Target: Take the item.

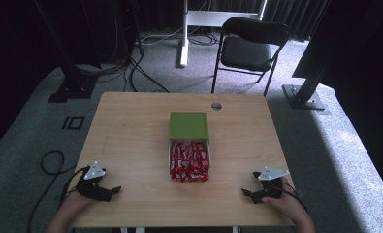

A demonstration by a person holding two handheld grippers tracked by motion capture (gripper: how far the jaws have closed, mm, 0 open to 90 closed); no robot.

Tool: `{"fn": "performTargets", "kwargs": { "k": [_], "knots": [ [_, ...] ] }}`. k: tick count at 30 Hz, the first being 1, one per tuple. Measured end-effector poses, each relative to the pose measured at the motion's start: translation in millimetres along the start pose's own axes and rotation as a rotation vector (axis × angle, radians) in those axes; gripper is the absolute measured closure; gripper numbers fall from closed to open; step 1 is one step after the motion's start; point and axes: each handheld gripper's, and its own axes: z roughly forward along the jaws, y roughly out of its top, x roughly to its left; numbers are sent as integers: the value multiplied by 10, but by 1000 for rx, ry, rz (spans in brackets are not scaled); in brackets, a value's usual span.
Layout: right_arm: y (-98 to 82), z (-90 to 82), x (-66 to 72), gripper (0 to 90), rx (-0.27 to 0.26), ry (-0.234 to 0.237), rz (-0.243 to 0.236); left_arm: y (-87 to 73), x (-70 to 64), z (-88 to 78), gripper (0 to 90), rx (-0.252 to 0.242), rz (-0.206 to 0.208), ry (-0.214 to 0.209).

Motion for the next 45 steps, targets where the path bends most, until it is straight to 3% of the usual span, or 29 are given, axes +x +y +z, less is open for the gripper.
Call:
{"fn": "performTargets", "kwargs": {
  "k": [18,28,40,45],
  "knots": [
    [-5,-7,27,132,-3,-20,20,0,0,0,15,0,0,0],
    [20,-14,46,170,-2,-83,59,0,0,0,15,0,0,0],
    [283,-153,96,185,-79,-112,58,0,0,0,15,0,0,0],
    [451,-192,135,185,-120,-115,88,0,-3,1,15,-1,-4,0]
  ]
}}
